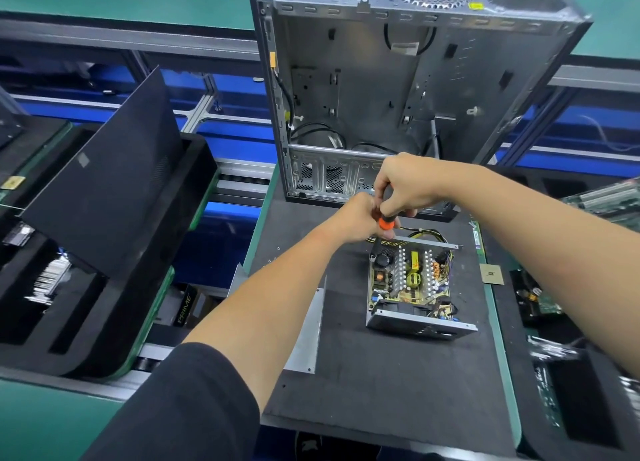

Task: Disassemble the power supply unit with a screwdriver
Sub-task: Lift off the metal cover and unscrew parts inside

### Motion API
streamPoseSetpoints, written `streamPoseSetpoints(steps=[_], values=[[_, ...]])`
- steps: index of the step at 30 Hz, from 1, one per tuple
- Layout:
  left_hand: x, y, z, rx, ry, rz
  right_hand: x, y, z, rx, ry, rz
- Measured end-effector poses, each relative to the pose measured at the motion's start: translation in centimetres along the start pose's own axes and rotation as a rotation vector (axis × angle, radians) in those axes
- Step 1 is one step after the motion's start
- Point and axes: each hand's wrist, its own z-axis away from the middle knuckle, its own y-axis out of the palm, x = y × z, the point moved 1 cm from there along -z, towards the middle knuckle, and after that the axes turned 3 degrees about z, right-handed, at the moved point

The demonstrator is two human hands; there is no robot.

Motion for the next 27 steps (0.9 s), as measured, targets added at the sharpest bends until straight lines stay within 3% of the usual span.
streamPoseSetpoints(steps=[27], values=[[-0.06,-0.01,0.22,0.006,0.02,-0.004,0.03,0.36,0.2,-0.01,-0.019,0.004]])
